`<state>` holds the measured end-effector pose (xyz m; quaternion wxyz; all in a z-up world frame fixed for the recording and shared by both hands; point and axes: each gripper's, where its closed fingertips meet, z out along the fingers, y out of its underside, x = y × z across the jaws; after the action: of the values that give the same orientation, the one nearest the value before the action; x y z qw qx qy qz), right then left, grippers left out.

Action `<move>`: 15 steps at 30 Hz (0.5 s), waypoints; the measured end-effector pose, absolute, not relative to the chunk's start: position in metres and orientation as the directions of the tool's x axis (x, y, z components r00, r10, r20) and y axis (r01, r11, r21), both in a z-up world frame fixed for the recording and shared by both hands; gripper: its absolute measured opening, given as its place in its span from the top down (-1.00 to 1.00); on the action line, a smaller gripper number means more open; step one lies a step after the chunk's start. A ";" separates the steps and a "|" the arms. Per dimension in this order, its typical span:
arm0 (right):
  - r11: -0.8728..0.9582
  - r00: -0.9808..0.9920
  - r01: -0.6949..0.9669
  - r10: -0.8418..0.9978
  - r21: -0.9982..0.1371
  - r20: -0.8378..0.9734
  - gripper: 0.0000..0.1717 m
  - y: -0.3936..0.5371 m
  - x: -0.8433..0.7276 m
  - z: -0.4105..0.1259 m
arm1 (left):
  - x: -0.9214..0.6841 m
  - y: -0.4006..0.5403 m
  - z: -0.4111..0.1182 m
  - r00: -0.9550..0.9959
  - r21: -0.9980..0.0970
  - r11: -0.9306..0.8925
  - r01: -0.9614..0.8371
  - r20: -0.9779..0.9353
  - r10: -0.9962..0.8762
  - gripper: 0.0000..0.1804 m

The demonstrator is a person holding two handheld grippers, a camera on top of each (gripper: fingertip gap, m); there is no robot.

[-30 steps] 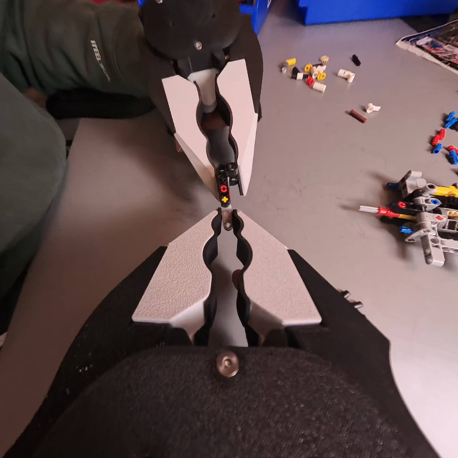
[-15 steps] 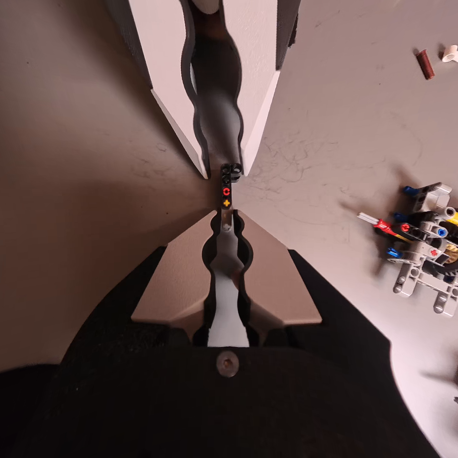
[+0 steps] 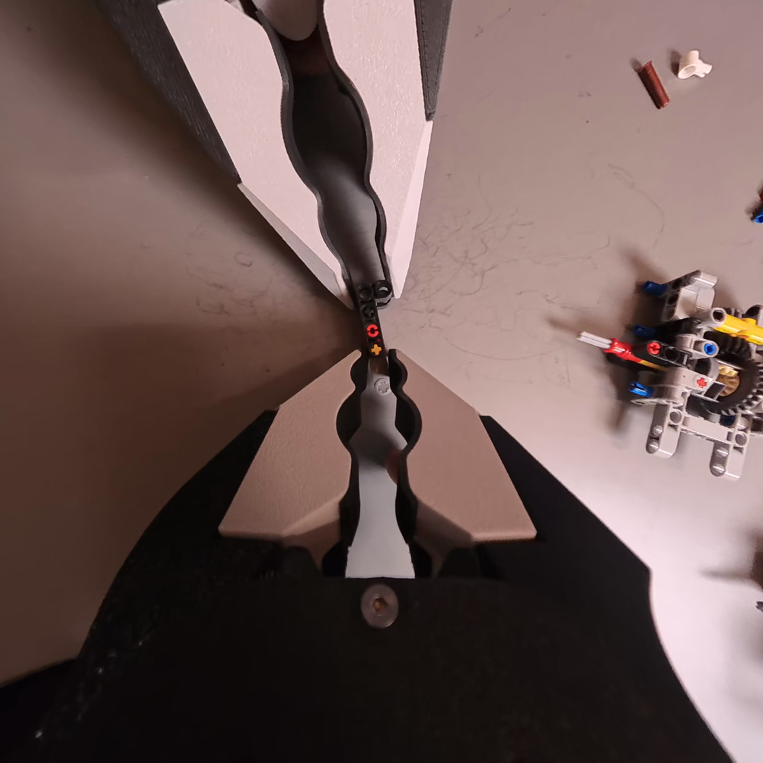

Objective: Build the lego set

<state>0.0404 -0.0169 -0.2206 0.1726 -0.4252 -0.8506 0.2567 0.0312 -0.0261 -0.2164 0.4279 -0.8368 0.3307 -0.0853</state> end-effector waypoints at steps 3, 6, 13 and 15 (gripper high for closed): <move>0.517 -0.587 0.634 0.806 -0.575 0.078 0.91 -0.016 0.039 -0.221 | 0.030 -0.025 -0.216 0.779 -0.774 -0.430 -0.465 -0.126 -0.614 0.85; 0.525 -0.597 0.629 0.799 -0.574 0.076 0.90 -0.015 0.037 -0.221 | 0.029 -0.025 -0.216 0.785 -0.778 -0.435 -0.452 -0.116 -0.609 0.85; 0.457 -0.553 0.588 0.829 -0.667 0.081 0.76 0.002 0.042 -0.193 | 0.026 -0.026 -0.212 0.790 -0.785 -0.439 -0.437 -0.102 -0.604 0.85; 0.428 -0.502 0.591 0.859 -0.684 0.103 0.75 0.020 0.048 -0.182 | 0.025 -0.026 -0.210 0.789 -0.791 -0.435 -0.429 -0.095 -0.607 0.85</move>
<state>0.0483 0.0198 -0.1819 0.2254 -0.4451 -0.8143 0.2968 0.0253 -0.0265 -0.2101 0.4331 -0.8409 0.3080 -0.1023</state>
